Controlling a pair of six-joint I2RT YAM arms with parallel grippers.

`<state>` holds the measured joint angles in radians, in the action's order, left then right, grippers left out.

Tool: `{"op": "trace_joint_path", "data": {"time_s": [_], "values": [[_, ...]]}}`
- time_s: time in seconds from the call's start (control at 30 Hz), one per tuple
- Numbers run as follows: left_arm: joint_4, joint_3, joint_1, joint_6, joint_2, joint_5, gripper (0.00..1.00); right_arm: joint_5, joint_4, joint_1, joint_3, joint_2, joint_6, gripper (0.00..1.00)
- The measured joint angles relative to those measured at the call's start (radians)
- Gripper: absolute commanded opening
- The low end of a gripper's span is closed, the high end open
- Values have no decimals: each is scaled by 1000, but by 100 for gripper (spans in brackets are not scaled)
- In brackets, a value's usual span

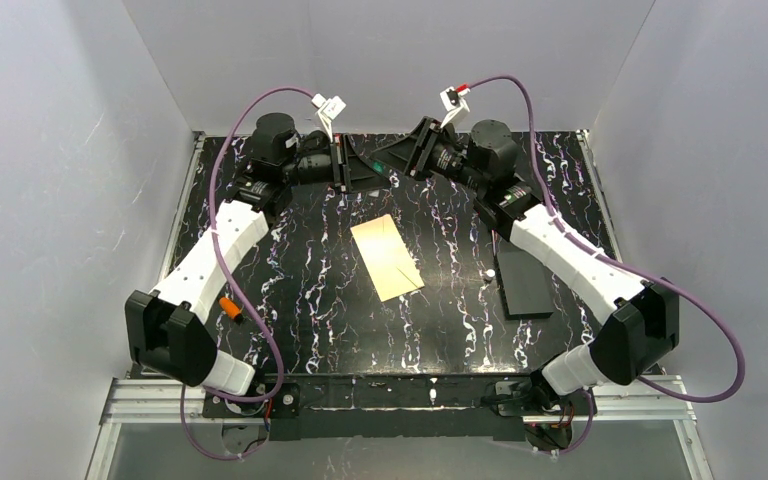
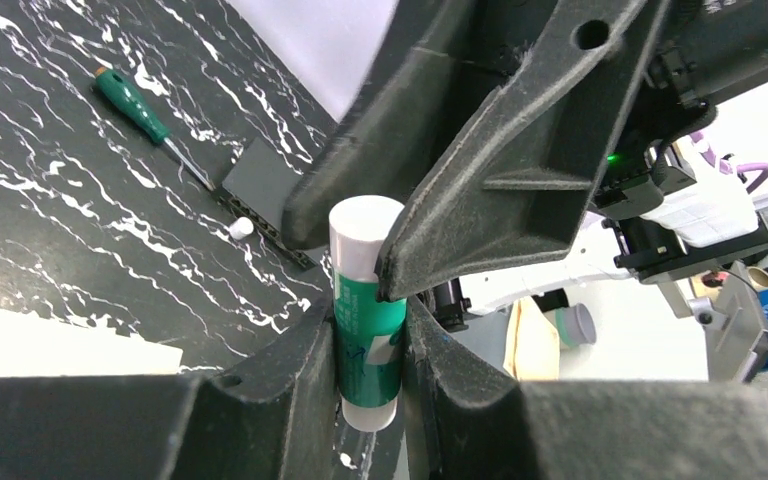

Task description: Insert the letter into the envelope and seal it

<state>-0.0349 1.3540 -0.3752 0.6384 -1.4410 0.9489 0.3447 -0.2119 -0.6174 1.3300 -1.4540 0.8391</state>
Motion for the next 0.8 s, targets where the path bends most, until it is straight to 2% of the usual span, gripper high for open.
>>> {"op": "trace_joint_path", "data": {"time_s": [0.03,0.07,0.1,0.17,0.23,0.3,0.4,0.67,0.8], "values": [[0,0,0,4,-4,0,7,5,-5,0,0,0,3,16],[0,0,0,10,-10,2,20,8,-9,-2,1,0,0,6],[-2,0,0,13,-12,5,30,6,-4,-3,1,0,-5,2],[2,0,3,21,-12,5,45,23,2,0,5,-6,-16,1],[2,0,14,39,-12,11,49,41,33,2,23,-17,-56,1],[-8,0,24,58,-12,16,46,75,63,9,43,-35,-92,1],[-8,0,43,90,-12,27,28,145,86,14,66,-65,-126,1],[-32,-4,60,128,-36,62,24,180,57,23,73,-84,-55,2],[-32,-5,69,140,-48,61,10,187,36,27,73,-106,-18,6]]}}
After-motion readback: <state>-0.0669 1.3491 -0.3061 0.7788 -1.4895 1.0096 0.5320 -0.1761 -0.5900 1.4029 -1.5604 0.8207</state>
